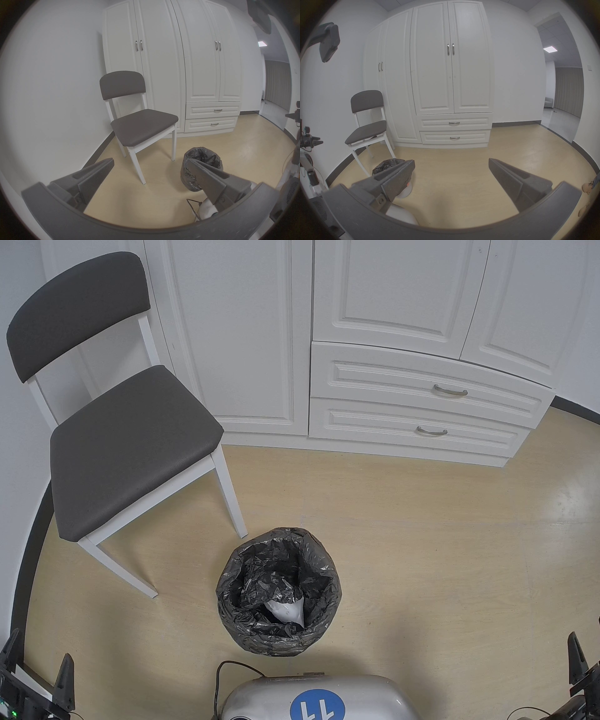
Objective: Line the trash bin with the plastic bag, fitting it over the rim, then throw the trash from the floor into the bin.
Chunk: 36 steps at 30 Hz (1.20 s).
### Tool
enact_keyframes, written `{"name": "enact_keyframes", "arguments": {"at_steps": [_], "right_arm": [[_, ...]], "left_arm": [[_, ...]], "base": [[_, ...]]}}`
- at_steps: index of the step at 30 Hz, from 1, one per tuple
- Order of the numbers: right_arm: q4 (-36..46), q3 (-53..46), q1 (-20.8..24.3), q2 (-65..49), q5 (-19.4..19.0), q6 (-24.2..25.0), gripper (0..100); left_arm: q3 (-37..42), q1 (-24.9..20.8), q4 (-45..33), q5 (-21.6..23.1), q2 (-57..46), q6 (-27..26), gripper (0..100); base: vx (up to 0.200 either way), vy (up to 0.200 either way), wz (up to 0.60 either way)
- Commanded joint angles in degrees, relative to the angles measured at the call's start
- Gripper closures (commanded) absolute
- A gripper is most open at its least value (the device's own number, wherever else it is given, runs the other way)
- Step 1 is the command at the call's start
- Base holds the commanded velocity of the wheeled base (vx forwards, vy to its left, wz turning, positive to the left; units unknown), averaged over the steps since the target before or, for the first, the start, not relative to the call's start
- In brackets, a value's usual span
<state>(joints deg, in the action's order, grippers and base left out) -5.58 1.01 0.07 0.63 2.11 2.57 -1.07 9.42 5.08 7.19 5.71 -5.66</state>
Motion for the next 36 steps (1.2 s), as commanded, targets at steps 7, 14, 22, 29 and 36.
{"name": "enact_keyframes", "arguments": {"at_steps": [7,14,22,29,36], "right_arm": [[1.89,-0.92,0.01,-0.63,2.37,1.21,0],[1.98,-0.92,-0.07,-0.63,2.55,-0.20,0],[1.98,-0.92,-0.07,-0.63,2.02,-4.95,0],[1.98,-0.92,-0.07,-0.63,2.46,-7.76,0],[1.89,-0.92,-0.07,-0.63,2.81,-7.32,0]], "left_arm": [[1.07,0.07,-2.18,-2.01,0.18,-0.32,0],[1.07,-0.02,-2.53,-5.79,0.18,1.44,0],[1.07,-2.04,-3.85,-3.76,0.10,1.79,0],[1.07,-4.41,-3.85,-3.76,0.10,1.97,0],[1.07,-10.65,-4.03,-3.76,-0.52,1.97,0]], "base": [[0.000,0.000,0.00],[0.000,0.000,0.00],[0.000,0.000,0.00],[0.000,0.000,0.00],[0.000,0.000,0.00]]}}
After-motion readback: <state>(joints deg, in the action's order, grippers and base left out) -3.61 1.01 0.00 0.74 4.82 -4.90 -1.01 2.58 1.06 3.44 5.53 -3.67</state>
